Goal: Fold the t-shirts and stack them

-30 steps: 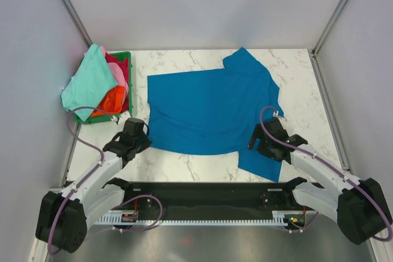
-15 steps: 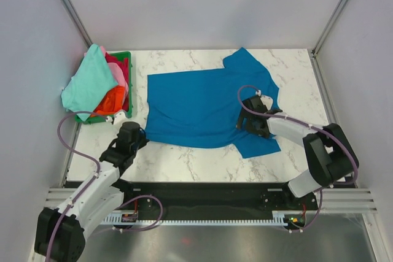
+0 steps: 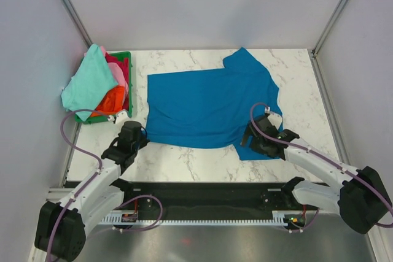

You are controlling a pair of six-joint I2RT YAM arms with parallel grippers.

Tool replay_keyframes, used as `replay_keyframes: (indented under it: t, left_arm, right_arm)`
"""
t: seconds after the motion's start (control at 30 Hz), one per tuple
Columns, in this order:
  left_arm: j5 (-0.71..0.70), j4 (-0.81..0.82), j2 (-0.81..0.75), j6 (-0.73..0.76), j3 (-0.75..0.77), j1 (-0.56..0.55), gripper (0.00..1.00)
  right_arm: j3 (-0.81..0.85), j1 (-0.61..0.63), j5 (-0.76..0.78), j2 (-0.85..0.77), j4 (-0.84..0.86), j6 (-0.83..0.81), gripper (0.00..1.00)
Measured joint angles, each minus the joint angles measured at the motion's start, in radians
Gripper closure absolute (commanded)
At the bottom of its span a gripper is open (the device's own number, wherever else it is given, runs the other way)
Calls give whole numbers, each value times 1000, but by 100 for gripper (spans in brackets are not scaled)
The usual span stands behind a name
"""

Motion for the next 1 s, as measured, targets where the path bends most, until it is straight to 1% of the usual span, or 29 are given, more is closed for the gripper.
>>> replay_keyframes:
  t: [0.13, 0.3, 0.4, 0.43, 0.5, 0.53, 0.6, 0.7, 0.73, 0.8, 0.83, 0.87, 0.9, 0.93, 1.0]
  left_arm:
    - [0, 0, 3, 3, 0, 0, 98]
    - [0, 2, 3, 3, 0, 0, 98]
    - [0, 3, 3, 3, 0, 0, 98]
    - [0, 3, 3, 3, 0, 0, 98]
    - [0, 3, 4, 3, 0, 0, 98]
    - [0, 4, 4, 3, 0, 0, 98]
    - [0, 5, 5, 3, 0, 0, 98]
    - [1, 6, 8, 3, 0, 0, 98]
    - [1, 6, 10, 3, 0, 0, 98]
    - [1, 6, 10, 3, 0, 0, 98]
    - [1, 6, 10, 3, 0, 0, 98]
    - [1, 6, 10, 3, 0, 0, 98]
    - [1, 6, 11, 3, 0, 0, 98]
    - [1, 6, 11, 3, 0, 0, 98]
    - [1, 6, 13, 4, 0, 0, 98]
  right_arm:
    - [-53, 58, 12, -25, -50, 83, 7]
    - [-101, 62, 13, -24, -68, 140, 10]
    - [-105, 63, 23, -20, -64, 161, 12]
    - [-106, 63, 27, -20, -63, 167, 14]
    - [-106, 63, 39, -16, -60, 177, 15]
    - [-105, 63, 45, -13, -56, 181, 18]
    - [-103, 63, 59, -4, -54, 189, 20]
    - [-99, 62, 78, 11, -48, 195, 31]
    - [-97, 61, 86, 18, -44, 194, 43]
    - [-95, 57, 101, 32, -33, 189, 56]
    - [-94, 53, 107, 40, -26, 187, 69]
    - [-93, 50, 112, 46, -19, 182, 77]
    - [-93, 48, 113, 51, -13, 182, 92]
    - [-93, 44, 116, 56, -5, 177, 99]
    - [-93, 42, 116, 60, 13, 177, 100]
